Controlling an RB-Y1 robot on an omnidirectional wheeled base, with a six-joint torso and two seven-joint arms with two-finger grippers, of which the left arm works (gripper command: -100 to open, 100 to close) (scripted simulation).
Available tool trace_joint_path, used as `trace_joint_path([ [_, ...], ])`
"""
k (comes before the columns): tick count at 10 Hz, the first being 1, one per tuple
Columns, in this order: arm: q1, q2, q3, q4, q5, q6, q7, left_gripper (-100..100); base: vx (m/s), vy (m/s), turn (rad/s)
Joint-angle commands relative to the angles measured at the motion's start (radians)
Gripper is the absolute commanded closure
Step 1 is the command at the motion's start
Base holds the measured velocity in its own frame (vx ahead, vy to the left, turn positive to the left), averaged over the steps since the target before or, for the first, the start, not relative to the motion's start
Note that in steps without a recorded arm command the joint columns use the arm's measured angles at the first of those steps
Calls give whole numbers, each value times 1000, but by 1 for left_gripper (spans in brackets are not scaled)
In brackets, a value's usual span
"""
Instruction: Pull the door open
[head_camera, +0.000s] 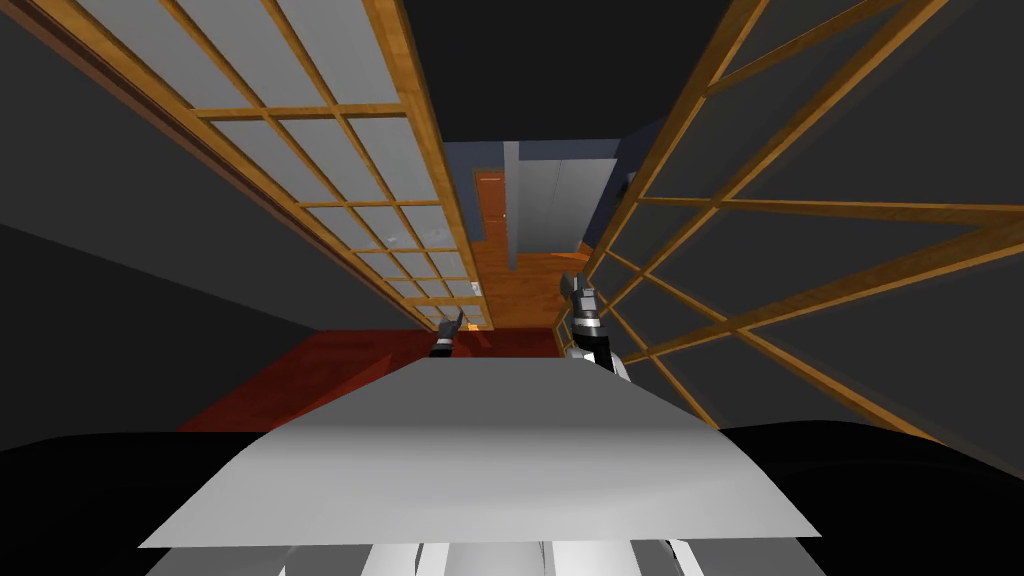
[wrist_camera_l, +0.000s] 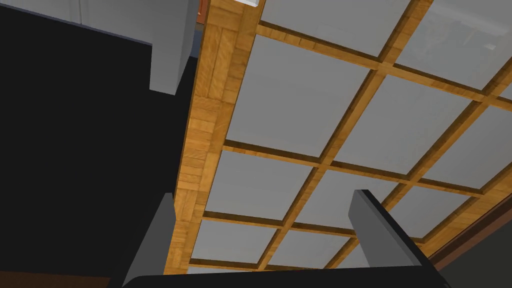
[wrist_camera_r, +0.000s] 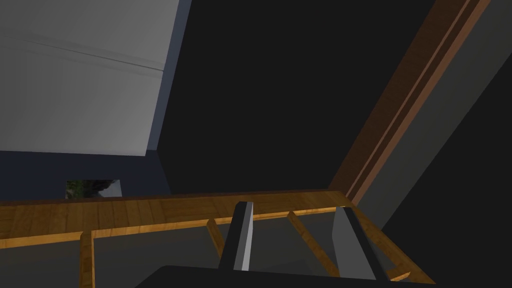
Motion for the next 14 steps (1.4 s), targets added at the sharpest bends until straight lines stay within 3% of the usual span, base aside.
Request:
trace_joint_path([
  [1,-8,1,7,34,-5,-12,-31,-100,95,1,-62],
  [14,-79,1,62,310,-46,-97,-264,-100,105,8,-57],
])
